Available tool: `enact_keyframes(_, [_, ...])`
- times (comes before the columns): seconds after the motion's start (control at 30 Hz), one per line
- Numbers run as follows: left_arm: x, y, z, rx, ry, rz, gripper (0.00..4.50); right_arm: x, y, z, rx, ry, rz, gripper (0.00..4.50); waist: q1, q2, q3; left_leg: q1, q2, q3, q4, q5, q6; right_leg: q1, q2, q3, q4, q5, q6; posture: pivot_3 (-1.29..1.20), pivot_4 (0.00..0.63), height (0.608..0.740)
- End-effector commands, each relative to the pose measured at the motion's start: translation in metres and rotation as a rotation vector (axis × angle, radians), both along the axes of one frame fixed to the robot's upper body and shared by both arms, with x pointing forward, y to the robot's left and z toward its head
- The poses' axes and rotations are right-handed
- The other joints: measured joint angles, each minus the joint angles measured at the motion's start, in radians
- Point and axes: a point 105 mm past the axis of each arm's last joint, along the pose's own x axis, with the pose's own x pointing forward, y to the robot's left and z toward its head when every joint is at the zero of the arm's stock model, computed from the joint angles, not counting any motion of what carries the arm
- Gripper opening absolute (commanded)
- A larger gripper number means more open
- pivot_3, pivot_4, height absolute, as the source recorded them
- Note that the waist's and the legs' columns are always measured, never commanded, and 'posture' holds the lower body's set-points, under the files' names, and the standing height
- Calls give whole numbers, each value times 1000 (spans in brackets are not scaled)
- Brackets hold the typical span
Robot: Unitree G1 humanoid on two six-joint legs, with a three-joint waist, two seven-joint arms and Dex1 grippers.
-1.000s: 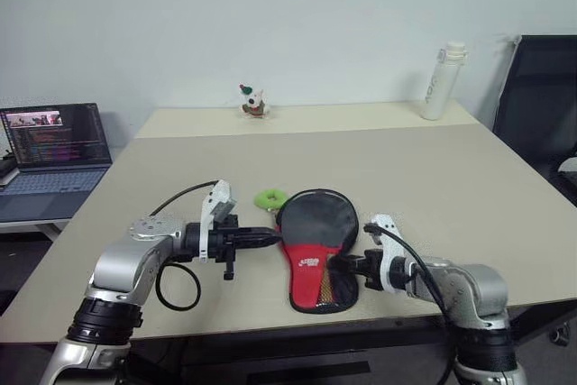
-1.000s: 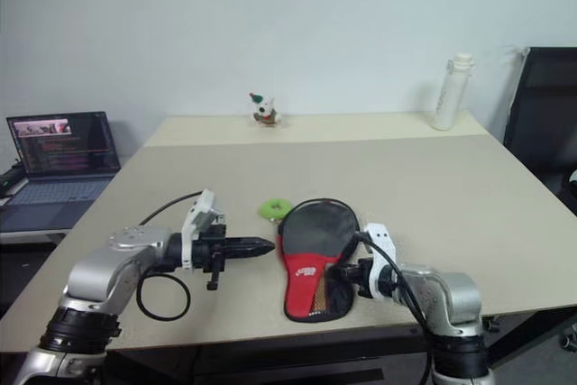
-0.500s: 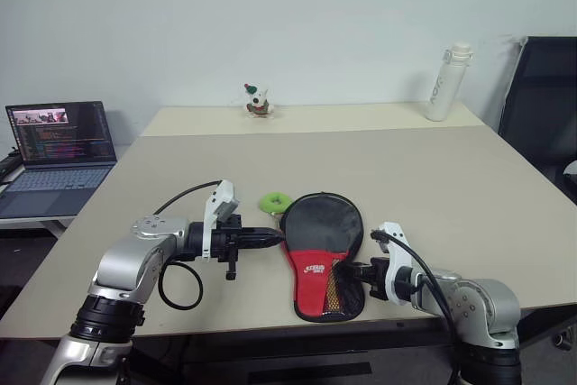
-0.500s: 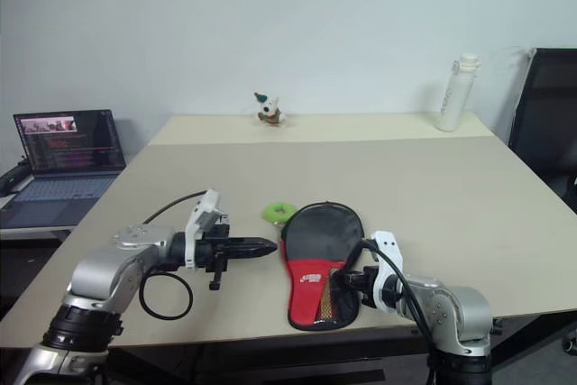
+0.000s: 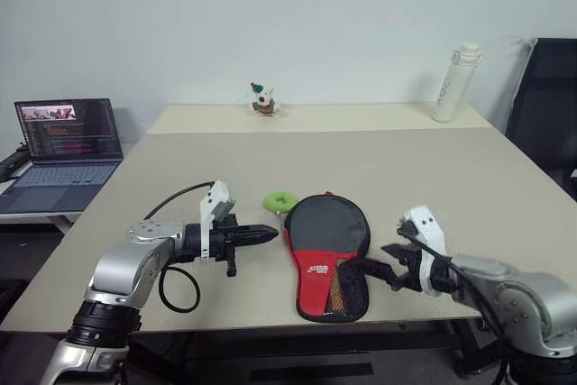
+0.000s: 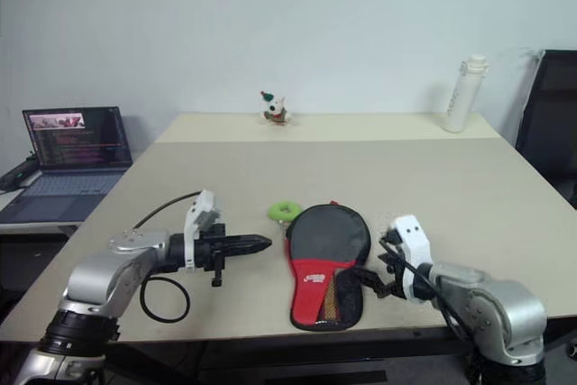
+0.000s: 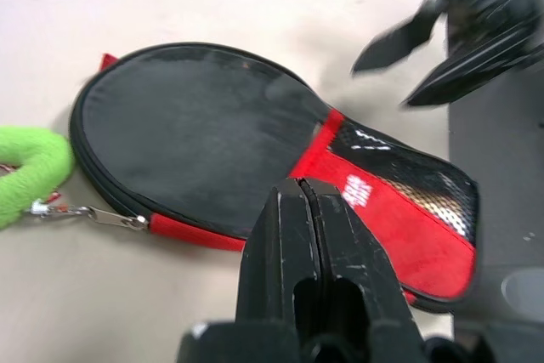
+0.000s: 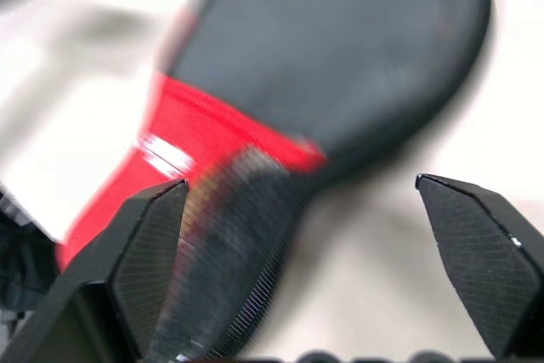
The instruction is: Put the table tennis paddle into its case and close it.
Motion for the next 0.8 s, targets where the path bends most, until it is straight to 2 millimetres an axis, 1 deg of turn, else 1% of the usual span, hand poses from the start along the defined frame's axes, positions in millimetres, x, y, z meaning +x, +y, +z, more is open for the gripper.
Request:
enact_keyframes(0.03, [12, 4, 6, 18, -63, 62, 0, 5, 25, 11, 38, -66, 79, 4493, 0, 0, 0, 0, 0, 0, 0, 0, 0, 0, 0, -1, 0, 0, 0, 0, 150, 740])
enact_keyframes(0.1, [21, 6, 4, 33, -75, 106, 0, 12, 38, 7, 27, -85, 96, 4493, 2, 0, 0, 0, 0, 0, -1, 0, 0, 0, 0, -2, 0, 0, 0, 0, 150, 740])
enact_keyframes(0.2, [26, 8, 4, 33, -89, 135, 0, 25, 55, 1, 22, -115, 101, 4493, 1, 0, 0, -2, -1, 0, -1, 0, 0, 0, 0, -3, -2, 0, 0, 0, 150, 740])
enact_keyframes(0.3, [33, 11, 2, 27, -102, 186, 0, 40, 72, -11, 5, -137, 104, 4493, 1, 0, 0, -3, -1, 0, -1, 0, 0, -1, 0, -2, -4, 1, 1, 0, 150, 740])
enact_keyframes(0.37, [40, 14, 1, 31, -117, 236, 0, 47, 80, -19, -10, -146, 111, 4493, 1, 0, 0, -4, -1, 0, -1, 0, 0, -1, 0, -2, -5, 2, 2, 0, 150, 740])
enact_keyframes(0.43, [53, 19, 0, 31, -128, 315, 0, 50, 84, -27, -42, -158, 125, 4493, 3, 0, 0, -4, -1, 0, -1, 0, 0, -1, 0, -3, -6, 2, 2, 0, 150, 740])
enact_keyframes(0.5, [66, 24, 2, 17, -126, 399, 380, 50, 86, -31, -54, -162, 138, 4500, 6, 0, 0, -6, -2, -2, -1, 0, 0, -1, 0, -5, -6, 2, 2, 0, 150, 740])
enact_keyframes(0.53, [73, 24, 2, 12, -128, 421, 610, 49, 86, -32, -52, -160, 141, 4500, 6, 0, 0, -6, -2, -2, 0, 0, 0, -1, 0, -5, -6, 2, 2, 0, 150, 740])
enact_keyframes(0.7, [99, 7, -3, 20, -113, 469, 2357, 46, 87, -38, -51, -151, 144, 4500, 6, 0, 0, -7, -4, -3, 2, 0, 0, -1, 0, -6, -6, 3, 4, 0, 150, 740])
enact_keyframes(0.8, [118, 1, -11, 41, -67, 532, 3550, 46, 88, -38, -47, -149, 146, 4500, 6, 0, 0, -7, -5, -3, 2, 0, 0, -1, 0, -6, -5, 3, 4, 0, 150, 740])
